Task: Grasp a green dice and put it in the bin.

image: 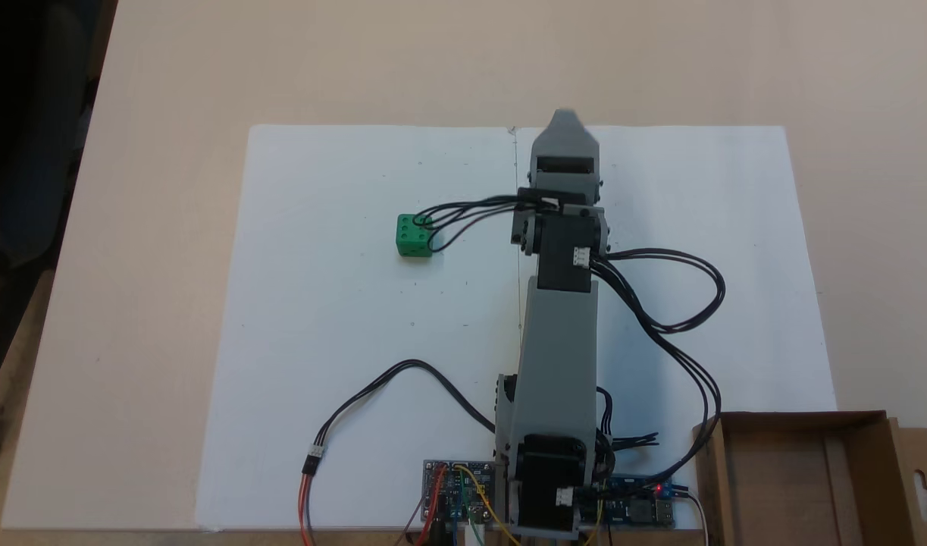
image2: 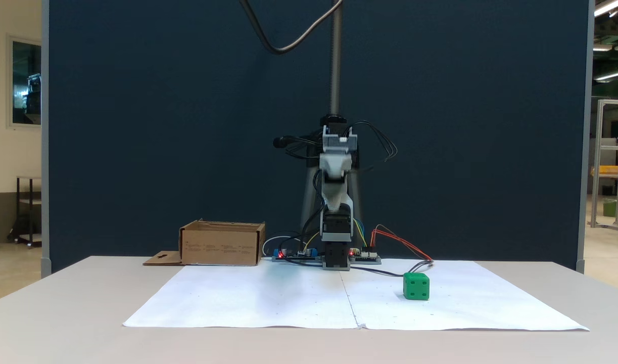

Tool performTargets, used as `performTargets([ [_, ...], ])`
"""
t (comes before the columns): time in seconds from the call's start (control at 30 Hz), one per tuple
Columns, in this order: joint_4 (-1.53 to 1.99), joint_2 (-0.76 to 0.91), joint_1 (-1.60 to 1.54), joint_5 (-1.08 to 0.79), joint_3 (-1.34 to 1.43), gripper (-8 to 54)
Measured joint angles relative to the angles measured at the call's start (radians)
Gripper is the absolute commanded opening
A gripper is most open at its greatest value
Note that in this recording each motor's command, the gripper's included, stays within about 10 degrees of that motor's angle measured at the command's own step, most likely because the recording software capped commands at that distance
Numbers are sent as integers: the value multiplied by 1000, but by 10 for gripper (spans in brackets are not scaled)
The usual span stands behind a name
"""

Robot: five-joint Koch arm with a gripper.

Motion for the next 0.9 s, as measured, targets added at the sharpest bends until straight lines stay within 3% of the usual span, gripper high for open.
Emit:
performTargets([
  [0.37,586,-25,-32,0,-91,417],
  [0.7,620,-209,-222,117,-219,417],
  [0.9,615,-284,-399,285,-273,418],
])
